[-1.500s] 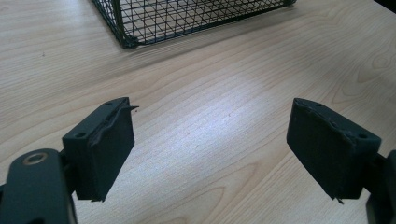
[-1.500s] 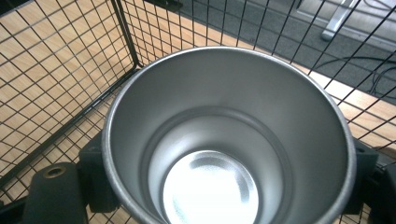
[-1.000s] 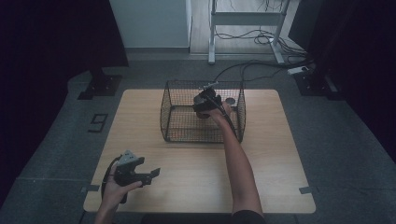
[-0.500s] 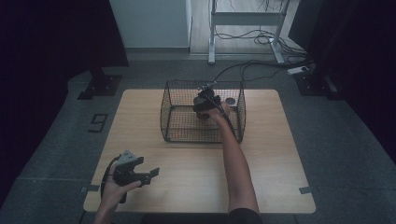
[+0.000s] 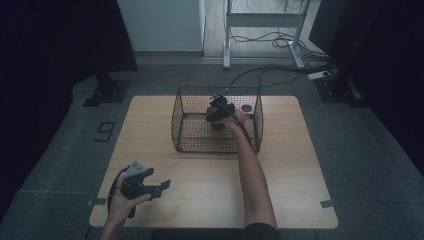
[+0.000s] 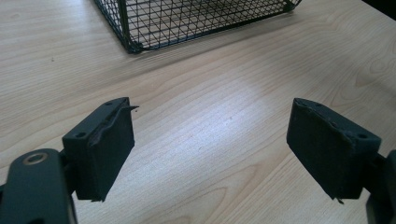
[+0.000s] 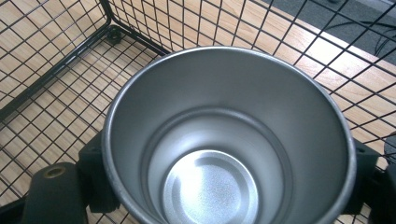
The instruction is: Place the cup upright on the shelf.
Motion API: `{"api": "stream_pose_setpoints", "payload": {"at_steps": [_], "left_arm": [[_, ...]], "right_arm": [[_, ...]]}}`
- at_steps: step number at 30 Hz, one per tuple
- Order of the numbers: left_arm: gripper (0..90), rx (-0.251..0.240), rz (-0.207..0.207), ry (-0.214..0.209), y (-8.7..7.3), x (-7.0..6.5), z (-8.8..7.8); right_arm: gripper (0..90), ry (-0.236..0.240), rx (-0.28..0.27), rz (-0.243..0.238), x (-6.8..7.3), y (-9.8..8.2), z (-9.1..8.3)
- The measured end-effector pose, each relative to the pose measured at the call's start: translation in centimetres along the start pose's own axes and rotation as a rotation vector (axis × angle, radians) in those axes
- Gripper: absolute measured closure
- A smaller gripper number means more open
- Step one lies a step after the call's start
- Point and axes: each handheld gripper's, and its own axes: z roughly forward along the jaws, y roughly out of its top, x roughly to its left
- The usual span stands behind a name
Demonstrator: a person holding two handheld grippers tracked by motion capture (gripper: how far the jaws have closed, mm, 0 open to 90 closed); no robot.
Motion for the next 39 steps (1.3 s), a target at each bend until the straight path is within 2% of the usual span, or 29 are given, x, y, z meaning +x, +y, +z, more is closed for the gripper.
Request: {"api": "stream_pose_setpoints", "payload": {"at_steps": [12,19,23,29,35,39], "left_arm": [[15.4,-0.002,0.001,0.0,0.0,0.0,0.0],[15.3,0.001,0.003,0.0,0.0,-0.1,0.0],[15.3,0.003,0.006,-0.003,0.0,-0.2,0.1],[15.4,0.004,0.007,-0.004,0.1,-0.3,0.2],[15.3,0.005,0.007,-0.004,0.1,-0.3,0.2],[15.4,0.004,0.007,-0.004,0.1,-0.3,0.2]], "right_arm": [[18.1,0.009,0.012,0.006,-0.5,-0.3,-0.2],[17.2,0.027,0.046,0.026,-1.0,-0.7,-0.5],[15.0,0.019,0.086,0.006,-1.2,-1.0,-0.8],[11.8,0.015,0.099,-0.01,-1.4,-1.4,-1.0],[6.0,-0.009,0.08,-0.01,-1.5,-1.2,-1.7],[3.5,0.003,0.033,0.003,-1.6,-1.0,-2.7]]}}
